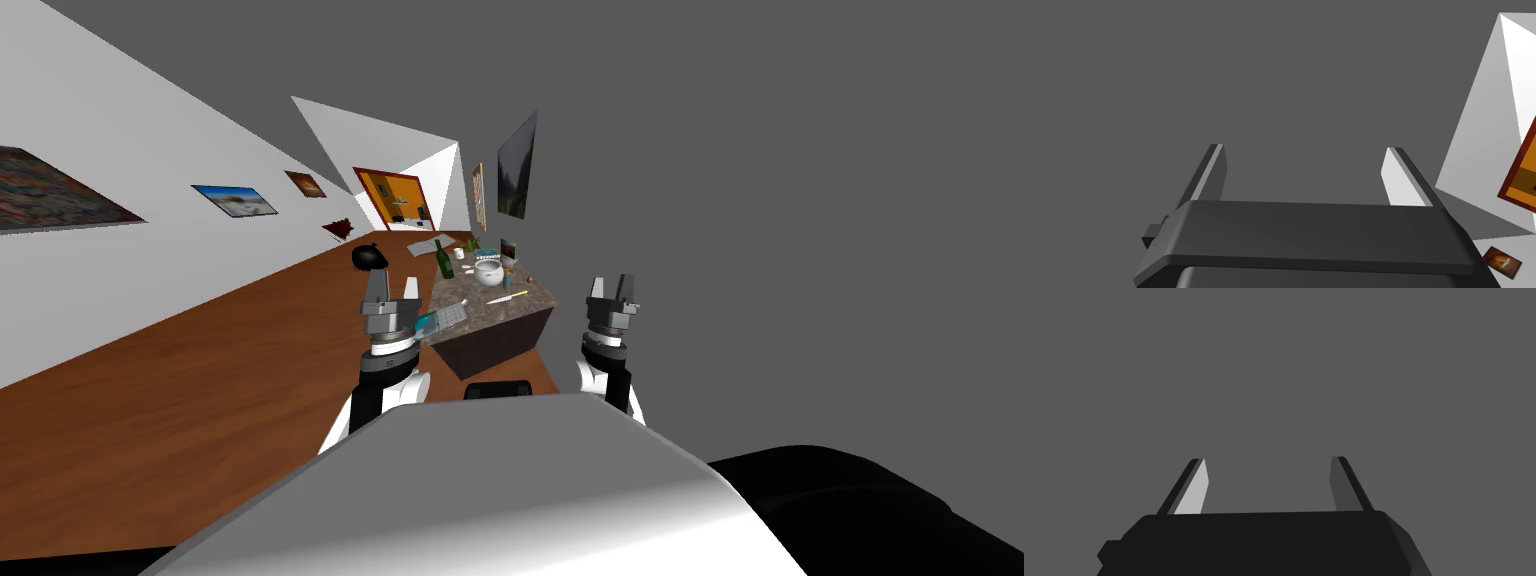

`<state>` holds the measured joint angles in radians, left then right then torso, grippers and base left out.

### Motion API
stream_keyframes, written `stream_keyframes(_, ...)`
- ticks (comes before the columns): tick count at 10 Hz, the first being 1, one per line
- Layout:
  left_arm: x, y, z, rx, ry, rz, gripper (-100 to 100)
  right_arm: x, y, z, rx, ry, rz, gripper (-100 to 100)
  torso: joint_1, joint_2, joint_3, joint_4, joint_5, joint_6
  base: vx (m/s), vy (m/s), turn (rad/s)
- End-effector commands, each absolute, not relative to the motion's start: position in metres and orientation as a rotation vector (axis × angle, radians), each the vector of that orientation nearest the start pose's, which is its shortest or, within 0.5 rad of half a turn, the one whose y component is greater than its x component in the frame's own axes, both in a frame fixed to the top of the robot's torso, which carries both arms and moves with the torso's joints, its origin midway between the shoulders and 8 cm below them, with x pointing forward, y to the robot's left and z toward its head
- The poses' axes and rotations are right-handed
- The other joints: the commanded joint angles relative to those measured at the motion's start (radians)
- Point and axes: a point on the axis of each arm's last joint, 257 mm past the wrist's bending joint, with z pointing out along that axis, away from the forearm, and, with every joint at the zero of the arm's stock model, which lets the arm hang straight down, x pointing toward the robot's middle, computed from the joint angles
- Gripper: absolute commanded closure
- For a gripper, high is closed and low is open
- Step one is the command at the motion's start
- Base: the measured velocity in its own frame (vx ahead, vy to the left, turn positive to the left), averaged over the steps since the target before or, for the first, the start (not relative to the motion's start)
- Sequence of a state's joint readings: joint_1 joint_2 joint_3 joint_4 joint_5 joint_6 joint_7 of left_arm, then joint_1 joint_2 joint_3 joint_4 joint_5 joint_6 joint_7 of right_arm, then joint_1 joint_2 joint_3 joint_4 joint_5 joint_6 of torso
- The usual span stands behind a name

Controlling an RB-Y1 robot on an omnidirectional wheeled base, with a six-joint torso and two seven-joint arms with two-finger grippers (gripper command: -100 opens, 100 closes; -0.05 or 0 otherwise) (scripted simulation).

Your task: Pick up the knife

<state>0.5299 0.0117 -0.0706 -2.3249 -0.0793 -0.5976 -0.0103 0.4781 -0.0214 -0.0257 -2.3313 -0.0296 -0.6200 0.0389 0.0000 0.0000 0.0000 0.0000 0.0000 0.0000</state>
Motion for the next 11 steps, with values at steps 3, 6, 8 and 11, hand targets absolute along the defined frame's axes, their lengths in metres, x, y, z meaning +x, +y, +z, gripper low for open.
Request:
stream_keyframes(3, 0.319, 0.243, 0.051, -0.511, 0.59, -1.333, 0, 0.305, -0.255, 0.054, 0.421, 0.623, 1.293, -100, 0.002, 0.001, 0.0, 0.0, 0.0, -0.001, -0.013, 0.027, 0.354)
stream_keyframes(6, 0.319, 0.243, 0.051, -0.511, 0.59, -1.333, 0, 0.303, -0.241, 0.032, 0.397, 0.721, 1.28, -100, 0.002, 0.003, 0.002, 0.001, 0.001, -0.001, -0.033, 0.033, 0.251)
stream_keyframes(8, 0.319, 0.243, 0.051, -0.511, 0.59, -1.333, 0, 0.3, -0.226, 0.0, 0.373, 0.847, 1.266, -100, 0.002, 0.002, 0.001, 0.001, 0.0, 0.0, -0.037, 0.032, 0.329)
stream_keyframes(11, 0.319, 0.243, 0.051, -0.511, 0.59, -1.333, 0, 0.292, -0.213, -0.047, 0.361, 1.011, 1.245, -100, 0.003, 0.005, 0.003, 0.001, 0.001, 0.0, -0.054, 0.049, 0.358)
